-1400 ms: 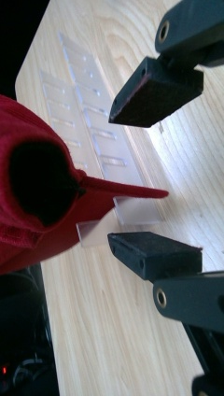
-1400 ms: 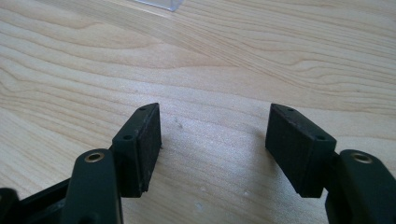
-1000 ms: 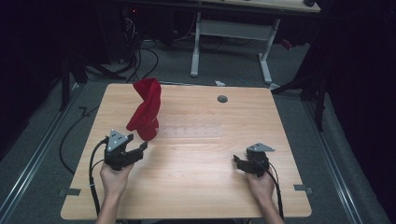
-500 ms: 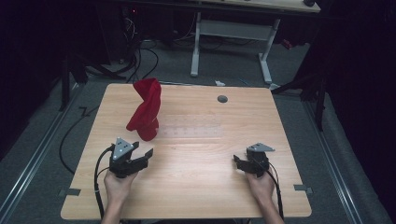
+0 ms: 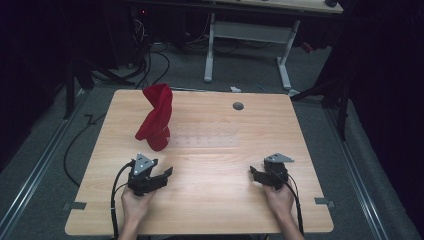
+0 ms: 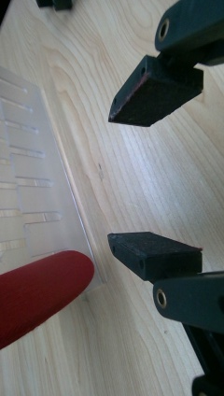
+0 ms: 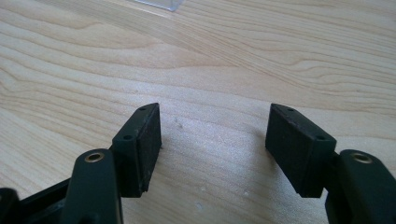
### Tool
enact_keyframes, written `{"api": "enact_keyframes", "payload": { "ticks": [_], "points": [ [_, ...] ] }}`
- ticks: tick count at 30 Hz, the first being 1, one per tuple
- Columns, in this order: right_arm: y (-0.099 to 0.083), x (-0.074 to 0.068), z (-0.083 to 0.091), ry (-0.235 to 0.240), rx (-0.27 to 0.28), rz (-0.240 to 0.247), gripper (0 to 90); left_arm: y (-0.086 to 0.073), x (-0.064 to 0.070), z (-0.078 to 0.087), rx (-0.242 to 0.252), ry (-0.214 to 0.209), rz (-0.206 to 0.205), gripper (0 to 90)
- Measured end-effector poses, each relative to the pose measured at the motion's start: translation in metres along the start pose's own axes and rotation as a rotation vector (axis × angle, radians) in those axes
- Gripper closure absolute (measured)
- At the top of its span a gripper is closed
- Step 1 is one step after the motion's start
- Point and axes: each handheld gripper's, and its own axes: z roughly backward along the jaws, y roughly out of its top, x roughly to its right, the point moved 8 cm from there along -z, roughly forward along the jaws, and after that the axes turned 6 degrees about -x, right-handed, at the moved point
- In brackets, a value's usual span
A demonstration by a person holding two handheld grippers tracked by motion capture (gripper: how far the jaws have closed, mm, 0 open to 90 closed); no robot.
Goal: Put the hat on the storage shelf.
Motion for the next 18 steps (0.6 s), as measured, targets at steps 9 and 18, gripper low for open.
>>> {"api": "enact_keyframes", "payload": {
  "ticks": [9, 18],
  "points": [
    [0.000, 0.000, 0.000, 0.000, 0.001, 0.001, 36.2, -0.025, -0.003, -0.020, -0.071, 0.044, -0.047, 34.2],
    [0.000, 0.000, 0.000, 0.001, 0.000, 0.002, 36.1, -0.038, -0.011, -0.034, -0.101, 0.095, -0.072, 34.1]
  ]
}}
